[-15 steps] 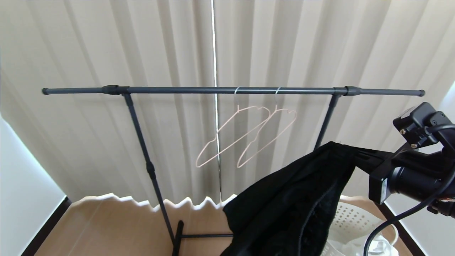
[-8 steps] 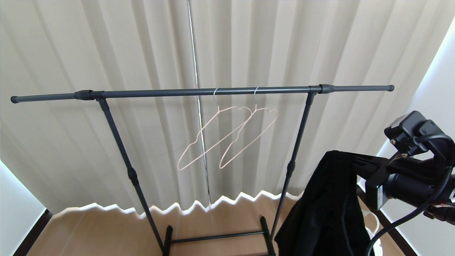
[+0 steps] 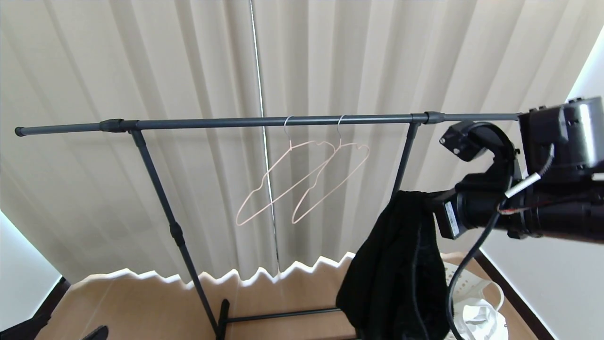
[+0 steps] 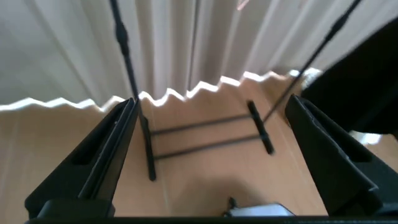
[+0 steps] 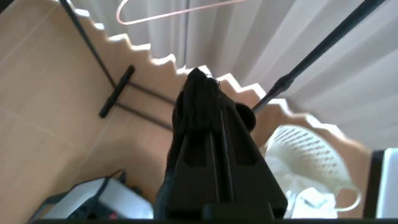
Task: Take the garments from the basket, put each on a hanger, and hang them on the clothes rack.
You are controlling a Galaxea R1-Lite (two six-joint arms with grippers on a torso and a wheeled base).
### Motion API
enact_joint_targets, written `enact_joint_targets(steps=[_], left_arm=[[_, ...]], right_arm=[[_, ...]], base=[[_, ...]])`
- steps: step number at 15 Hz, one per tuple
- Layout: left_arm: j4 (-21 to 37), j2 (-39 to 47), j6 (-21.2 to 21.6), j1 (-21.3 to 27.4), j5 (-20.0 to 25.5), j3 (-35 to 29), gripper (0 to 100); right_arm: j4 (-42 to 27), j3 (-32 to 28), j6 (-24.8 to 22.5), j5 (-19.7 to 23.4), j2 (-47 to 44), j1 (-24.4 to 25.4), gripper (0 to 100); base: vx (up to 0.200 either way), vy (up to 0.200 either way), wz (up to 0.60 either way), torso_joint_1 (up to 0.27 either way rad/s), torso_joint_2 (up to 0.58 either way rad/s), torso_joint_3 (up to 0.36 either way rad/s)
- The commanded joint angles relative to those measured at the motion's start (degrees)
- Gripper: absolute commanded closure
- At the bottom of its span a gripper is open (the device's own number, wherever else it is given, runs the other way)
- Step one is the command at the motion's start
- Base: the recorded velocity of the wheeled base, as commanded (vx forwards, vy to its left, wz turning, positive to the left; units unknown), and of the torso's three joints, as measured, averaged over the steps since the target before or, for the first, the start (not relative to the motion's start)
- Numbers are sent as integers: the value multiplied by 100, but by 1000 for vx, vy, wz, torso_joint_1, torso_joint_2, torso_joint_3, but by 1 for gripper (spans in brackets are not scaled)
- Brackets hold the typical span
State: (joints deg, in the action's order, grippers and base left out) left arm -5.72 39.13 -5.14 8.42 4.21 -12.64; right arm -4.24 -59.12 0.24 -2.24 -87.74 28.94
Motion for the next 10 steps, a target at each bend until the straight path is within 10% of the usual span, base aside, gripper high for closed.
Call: enact_joint_targets(steps=[1,5,10], left_arm=[[-26,2898,-839,1364,247,-1680,0],[-149,3777,-927,1803,247,-1953,0],[-1652,5350,-1507,2919,230,-1768,0]], right_arm=[[-1404,-1602,960,585,-938,-275,100],[-1351,-1725,1997,550,-1228,-20,100],[-718,-1954,3430,-303,-1782,973,100]], base=[[0,0,0,0,0,0],[0,0,0,0,0,0],[0,0,0,0,0,0]])
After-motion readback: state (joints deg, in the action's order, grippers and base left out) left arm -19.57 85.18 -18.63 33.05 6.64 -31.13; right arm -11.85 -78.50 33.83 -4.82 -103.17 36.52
